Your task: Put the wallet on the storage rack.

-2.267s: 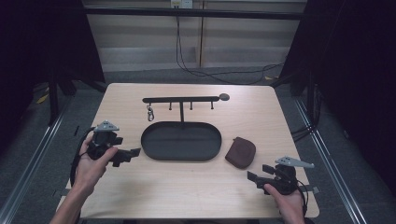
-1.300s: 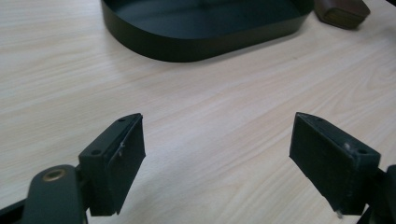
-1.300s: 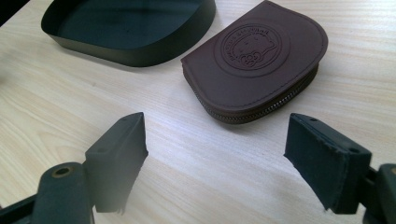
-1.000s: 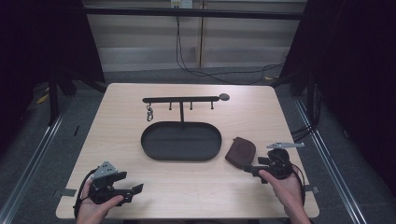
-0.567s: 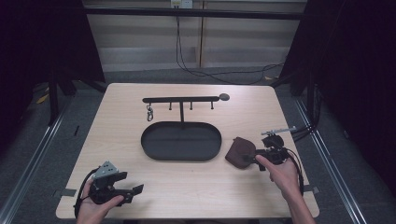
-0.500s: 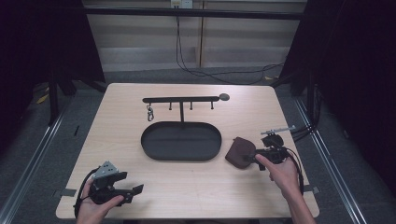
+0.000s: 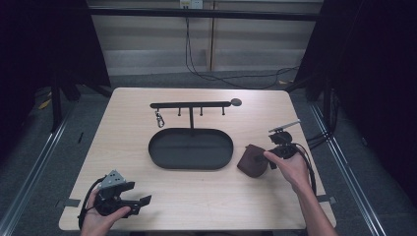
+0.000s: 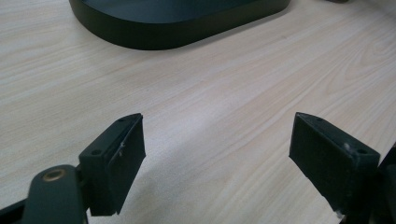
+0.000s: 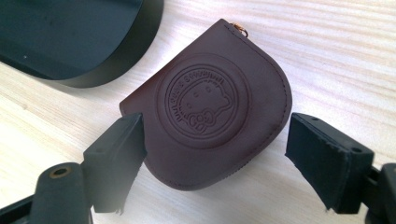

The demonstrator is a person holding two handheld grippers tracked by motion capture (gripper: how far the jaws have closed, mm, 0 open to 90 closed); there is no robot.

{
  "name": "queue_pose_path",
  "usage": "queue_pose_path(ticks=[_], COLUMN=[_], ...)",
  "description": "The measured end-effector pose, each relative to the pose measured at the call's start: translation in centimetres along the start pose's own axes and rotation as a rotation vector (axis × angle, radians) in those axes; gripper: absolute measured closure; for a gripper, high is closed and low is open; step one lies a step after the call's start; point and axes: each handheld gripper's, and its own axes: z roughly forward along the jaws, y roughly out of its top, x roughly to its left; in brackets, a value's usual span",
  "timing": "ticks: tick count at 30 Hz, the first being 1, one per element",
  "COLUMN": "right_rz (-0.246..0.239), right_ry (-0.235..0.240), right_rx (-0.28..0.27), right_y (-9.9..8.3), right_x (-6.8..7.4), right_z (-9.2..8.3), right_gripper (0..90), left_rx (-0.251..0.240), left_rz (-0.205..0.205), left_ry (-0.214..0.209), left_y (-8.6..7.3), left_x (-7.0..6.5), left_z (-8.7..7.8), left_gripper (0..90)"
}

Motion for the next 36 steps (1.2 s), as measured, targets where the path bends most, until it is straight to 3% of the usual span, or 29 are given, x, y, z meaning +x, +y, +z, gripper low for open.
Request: queue_pose_path(ticks=[9, 14, 16, 20, 23, 26, 31, 33, 34, 36], right_rz=[-0.017, -0.006, -0.011, 0.003, -0.024, -0.022, -0.033, -0.036, -0.023, -0.018], right_ry=[-0.064, -0.046, -0.074, -0.060, -0.079, -0.061, -0.071, -0.055, -0.014, -0.001], right_rx=[0.063, 0.088, 0.098, 0.112, 0.146, 0.143, 0.160, 0.165, 0.164, 0.166], right_y=[2.0, 2.7, 2.8, 2.9, 2.9, 2.9, 3.1, 3.2, 3.2, 3.2], right_x=[0.2, 0.1, 0.0, -0.4, -0.1, 0.0, 0.3, 0.1, -0.3, -0.4], right_z=[0.9, 1.8, 2.3, 3.0, 3.7, 4.1, 4.4, 4.5, 4.5, 4.5], right_gripper=[18.7, 22.5, 18.5, 17.3, 13.8, 13.5, 13.6, 15.7, 19.1, 19.3], left_rx=[0.001, 0.007, 0.005, 0.009, 0.011, 0.014, 0.012, 0.013, 0.013, 0.014], left_rz=[0.000, -0.003, -0.008, -0.005, -0.007, -0.008, -0.009, -0.009, -0.007, -0.008], left_ry=[0.002, -0.007, -0.007, -0.009, -0.005, -0.007, -0.011, -0.011, -0.014, -0.016], left_y=[0.0, 0.0, -0.1, 0.0, 0.0, -0.1, -0.1, -0.1, 0.0, 0.0], left_x=[0.1, 0.1, 0.1, 0.2, 0.2, 0.2, 0.2, 0.2, 0.2, 0.2], left_z=[0.0, 0.1, 0.1, 0.1, 0.2, 0.2, 0.2, 0.2, 0.2, 0.2], left_gripper=[18.2, 18.3, 18.3, 18.3, 18.4, 18.9, 18.9, 18.9, 18.9, 18.9])
